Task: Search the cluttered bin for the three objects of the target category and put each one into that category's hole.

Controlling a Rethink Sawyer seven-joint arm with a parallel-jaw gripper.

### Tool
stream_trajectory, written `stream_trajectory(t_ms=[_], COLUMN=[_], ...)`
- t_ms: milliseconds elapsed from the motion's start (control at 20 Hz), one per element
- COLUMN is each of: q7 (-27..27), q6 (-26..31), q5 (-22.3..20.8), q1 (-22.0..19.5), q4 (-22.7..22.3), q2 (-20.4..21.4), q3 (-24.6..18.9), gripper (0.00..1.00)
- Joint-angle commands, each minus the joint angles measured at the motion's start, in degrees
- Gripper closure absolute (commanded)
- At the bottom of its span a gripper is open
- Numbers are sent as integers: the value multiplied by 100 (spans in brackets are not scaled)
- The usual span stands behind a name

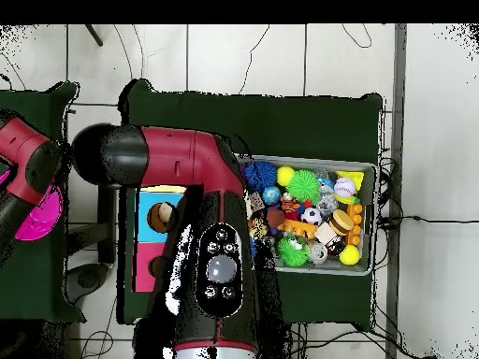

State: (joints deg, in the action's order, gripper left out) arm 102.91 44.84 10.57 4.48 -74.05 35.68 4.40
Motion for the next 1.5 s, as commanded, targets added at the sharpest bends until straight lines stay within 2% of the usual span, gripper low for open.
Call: stream_trajectory(t_ms=[50,300,650,1250,1500], q7=[1209,1161,1265,1280,1273], q6=[455,161,-115,-239,-624], q5=[208,216,213,248,267], q1=[-79,-109,-137,-132,-141], q4=[-985,-1167,-859,-728,-747], q2=[207,165,-343,-564,-650], q3=[-56,-113,-164,-158,-200], gripper=[100,100,100,100,100])
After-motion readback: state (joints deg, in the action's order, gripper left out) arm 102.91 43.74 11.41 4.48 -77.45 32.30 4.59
